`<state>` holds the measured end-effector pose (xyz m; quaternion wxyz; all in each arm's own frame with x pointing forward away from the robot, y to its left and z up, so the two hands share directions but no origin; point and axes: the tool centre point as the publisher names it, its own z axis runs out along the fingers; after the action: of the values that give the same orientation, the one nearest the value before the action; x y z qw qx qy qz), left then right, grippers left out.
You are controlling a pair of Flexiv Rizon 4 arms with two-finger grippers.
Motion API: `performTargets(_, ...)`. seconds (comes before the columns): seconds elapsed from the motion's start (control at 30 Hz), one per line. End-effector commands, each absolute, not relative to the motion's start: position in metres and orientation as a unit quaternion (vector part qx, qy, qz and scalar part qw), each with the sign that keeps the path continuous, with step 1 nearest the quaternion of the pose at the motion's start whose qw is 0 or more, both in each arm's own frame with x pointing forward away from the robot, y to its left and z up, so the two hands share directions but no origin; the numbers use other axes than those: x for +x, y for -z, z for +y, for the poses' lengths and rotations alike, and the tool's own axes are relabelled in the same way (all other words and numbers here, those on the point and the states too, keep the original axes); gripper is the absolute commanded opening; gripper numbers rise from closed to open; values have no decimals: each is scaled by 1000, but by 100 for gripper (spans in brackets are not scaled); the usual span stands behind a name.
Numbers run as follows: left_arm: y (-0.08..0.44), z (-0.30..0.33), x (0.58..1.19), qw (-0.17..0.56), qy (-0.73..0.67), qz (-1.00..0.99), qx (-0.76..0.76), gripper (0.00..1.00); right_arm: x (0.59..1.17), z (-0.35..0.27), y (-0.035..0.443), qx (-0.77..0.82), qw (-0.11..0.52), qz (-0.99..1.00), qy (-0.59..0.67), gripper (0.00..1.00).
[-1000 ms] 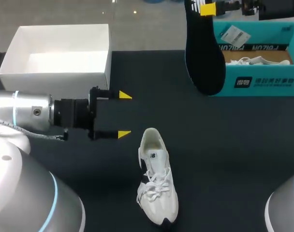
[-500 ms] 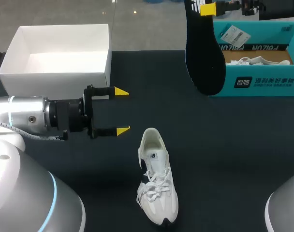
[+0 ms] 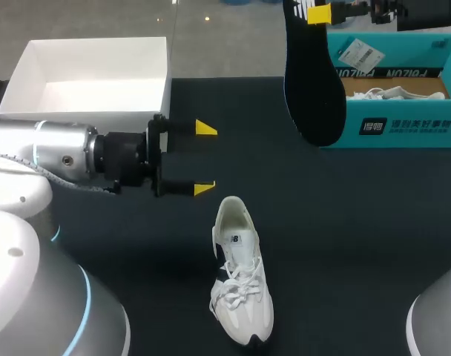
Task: Take the shoe out of the shoebox, open the shoe tongue, remove and reinsert the insole, then place the shoe into the shoebox
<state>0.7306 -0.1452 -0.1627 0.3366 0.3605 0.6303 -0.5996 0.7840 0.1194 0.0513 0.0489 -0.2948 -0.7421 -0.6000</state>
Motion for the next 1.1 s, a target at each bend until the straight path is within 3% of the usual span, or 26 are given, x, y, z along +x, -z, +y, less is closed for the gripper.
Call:
performTargets(0.03,162,-165,738,343,596,625,370,100,785,122,-51,-296,49,-743,599,0)
performTargets(0.37,154,-186,745,378,573,619,382,100,785,122,-51,-296,49,-743,599,0)
performTargets(1.1,154,-186,745,378,573,619,382,100,785,122,-51,-296,49,-743,599,0)
